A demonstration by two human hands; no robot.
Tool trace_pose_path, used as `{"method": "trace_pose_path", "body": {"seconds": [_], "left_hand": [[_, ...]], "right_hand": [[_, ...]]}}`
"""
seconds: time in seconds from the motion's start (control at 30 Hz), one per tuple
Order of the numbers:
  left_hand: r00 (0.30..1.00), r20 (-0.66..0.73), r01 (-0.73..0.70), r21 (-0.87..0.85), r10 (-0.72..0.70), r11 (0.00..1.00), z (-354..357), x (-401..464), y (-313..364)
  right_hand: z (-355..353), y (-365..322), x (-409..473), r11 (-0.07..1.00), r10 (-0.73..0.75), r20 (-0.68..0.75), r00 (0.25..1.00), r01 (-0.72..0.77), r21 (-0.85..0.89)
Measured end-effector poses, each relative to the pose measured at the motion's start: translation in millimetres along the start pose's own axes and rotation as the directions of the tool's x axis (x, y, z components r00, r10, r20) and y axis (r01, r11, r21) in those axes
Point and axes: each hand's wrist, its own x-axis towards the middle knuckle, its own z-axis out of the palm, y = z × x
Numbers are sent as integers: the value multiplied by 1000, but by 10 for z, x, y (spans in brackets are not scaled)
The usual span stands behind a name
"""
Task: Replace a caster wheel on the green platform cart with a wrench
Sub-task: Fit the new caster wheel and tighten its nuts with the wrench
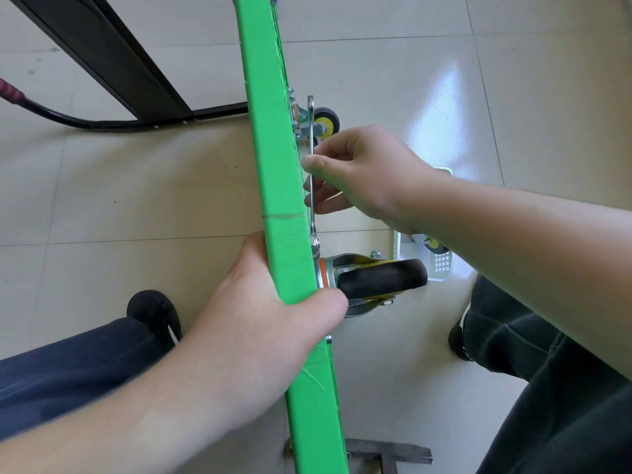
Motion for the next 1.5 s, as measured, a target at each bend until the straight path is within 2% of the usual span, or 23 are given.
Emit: {"method": "trace_pose_path", "body": {"seconds": [0.2,0.43,0.93,1.17,1.37,1.5], "left_hand": [[1000,2,6,8,-6,1000,-11,-11,34],[1000,-7,13,28,-13,1000,-6,-4,57],[1000,-14,11,-3,-11,1000,-6,-21,62],[1000,-4,11,-6,-11,1000,-8,-12,54],[995,61,82,-29,-81,996,-71,-1,48],[994,71,86,-24,-84,996,-66,3,67]], "right_hand": [[15,45,125,968,223,47,974,-227,112],[75,53,156,913,375,37,926,-376,159],[166,54,143,813,541,62,839,-540,219],[188,103,189,795,569,73,819,-570,206],[163,87,192,771,588,106,802,-595,229],[131,77,183,778,577,57,815,-569,267]]}}
